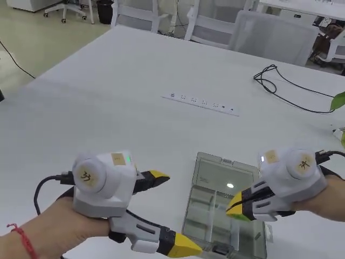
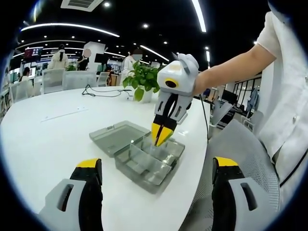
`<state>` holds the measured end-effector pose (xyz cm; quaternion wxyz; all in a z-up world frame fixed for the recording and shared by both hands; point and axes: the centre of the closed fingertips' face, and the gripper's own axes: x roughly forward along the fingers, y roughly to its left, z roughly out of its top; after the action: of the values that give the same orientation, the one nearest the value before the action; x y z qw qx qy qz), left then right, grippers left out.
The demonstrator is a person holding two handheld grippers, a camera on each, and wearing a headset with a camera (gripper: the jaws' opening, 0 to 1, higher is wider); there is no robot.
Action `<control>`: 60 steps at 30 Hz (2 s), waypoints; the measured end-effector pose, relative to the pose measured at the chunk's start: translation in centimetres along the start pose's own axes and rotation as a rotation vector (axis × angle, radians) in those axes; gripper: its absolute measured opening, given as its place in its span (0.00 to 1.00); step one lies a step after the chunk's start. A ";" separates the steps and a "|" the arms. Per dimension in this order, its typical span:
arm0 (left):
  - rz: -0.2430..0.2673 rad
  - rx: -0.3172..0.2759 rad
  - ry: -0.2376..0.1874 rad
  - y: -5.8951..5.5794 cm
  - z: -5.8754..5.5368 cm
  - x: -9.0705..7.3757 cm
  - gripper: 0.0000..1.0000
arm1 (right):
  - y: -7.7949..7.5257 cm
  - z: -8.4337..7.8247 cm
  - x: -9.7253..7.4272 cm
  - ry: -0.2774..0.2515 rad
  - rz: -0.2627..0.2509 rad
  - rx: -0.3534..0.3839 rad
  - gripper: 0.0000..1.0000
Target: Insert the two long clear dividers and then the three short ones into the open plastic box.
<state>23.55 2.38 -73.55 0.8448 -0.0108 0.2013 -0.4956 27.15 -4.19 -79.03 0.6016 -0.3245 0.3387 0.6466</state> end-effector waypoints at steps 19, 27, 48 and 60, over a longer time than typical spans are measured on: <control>0.001 -0.006 -0.002 0.1 0.0 0.1 0.96 | -0.1 -1.8 2.4 0.093 0.009 -0.004 0.02; 0.002 -0.008 -0.002 0.2 -0.1 0.1 0.97 | 0.0 -1.9 2.6 0.100 0.007 -0.013 0.03; 0.002 -0.002 0.013 0.1 -0.3 0.1 0.97 | -1.5 -0.8 -2.6 -0.046 -0.079 0.114 0.17; -0.003 0.009 0.024 0.1 -0.2 0.1 0.99 | -1.1 -6.0 -7.3 -0.021 -0.137 0.176 0.30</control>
<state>23.57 2.39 -73.81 0.8417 -0.0015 0.2090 -0.4978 28.79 -13.14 -76.40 0.6740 -0.2862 0.3650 0.5750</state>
